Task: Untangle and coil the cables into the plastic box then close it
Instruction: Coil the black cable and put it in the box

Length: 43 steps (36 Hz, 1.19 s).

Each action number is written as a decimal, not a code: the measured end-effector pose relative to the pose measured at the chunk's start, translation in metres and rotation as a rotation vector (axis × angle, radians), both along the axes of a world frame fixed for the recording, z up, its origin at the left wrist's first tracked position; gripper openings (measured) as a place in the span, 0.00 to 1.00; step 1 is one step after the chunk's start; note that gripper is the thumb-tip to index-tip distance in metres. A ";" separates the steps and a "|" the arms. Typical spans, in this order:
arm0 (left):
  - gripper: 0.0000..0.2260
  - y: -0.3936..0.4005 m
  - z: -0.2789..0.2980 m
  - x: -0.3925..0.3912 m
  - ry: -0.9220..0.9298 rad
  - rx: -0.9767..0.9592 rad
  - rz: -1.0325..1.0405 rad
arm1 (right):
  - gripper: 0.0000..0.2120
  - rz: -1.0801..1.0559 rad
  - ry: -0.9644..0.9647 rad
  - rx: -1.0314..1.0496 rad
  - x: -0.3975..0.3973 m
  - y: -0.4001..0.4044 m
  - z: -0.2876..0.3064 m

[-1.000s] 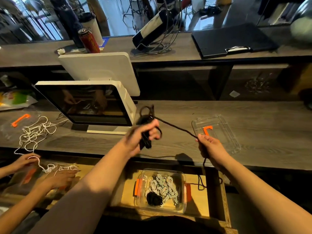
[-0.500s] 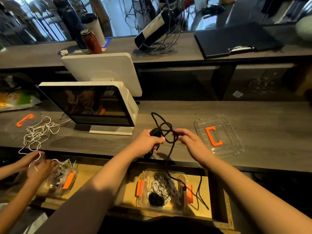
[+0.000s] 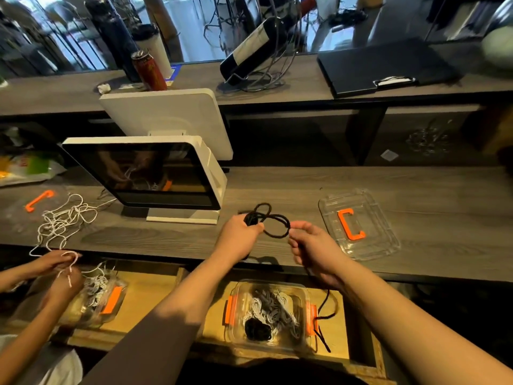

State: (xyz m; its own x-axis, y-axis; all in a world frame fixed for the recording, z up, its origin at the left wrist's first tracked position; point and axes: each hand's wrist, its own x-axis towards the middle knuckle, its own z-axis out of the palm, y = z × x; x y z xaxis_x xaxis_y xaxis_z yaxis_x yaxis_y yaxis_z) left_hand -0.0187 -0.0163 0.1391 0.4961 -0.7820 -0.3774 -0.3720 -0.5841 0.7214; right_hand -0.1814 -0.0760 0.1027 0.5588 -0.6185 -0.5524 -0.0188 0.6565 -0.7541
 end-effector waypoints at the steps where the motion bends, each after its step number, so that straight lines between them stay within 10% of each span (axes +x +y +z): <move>1: 0.08 0.001 0.000 0.005 -0.003 0.013 0.019 | 0.07 0.025 0.171 -0.163 -0.003 -0.004 -0.004; 10: 0.09 0.009 -0.007 0.037 0.000 0.031 0.094 | 0.05 0.111 0.674 -0.751 -0.048 -0.033 -0.032; 17: 0.07 0.015 -0.004 0.086 0.125 -0.075 0.489 | 0.05 -0.256 0.773 -0.596 -0.096 -0.063 -0.048; 27: 0.07 0.019 0.002 0.062 0.209 0.001 -0.017 | 0.12 0.334 0.791 -0.575 -0.070 -0.041 -0.066; 36: 0.05 0.012 0.015 0.020 0.410 0.105 -0.333 | 0.17 0.178 0.233 -0.905 0.006 0.000 0.022; 43: 0.12 0.007 0.017 0.015 0.952 -0.268 0.049 | 0.17 0.203 0.129 -0.597 0.024 0.017 0.021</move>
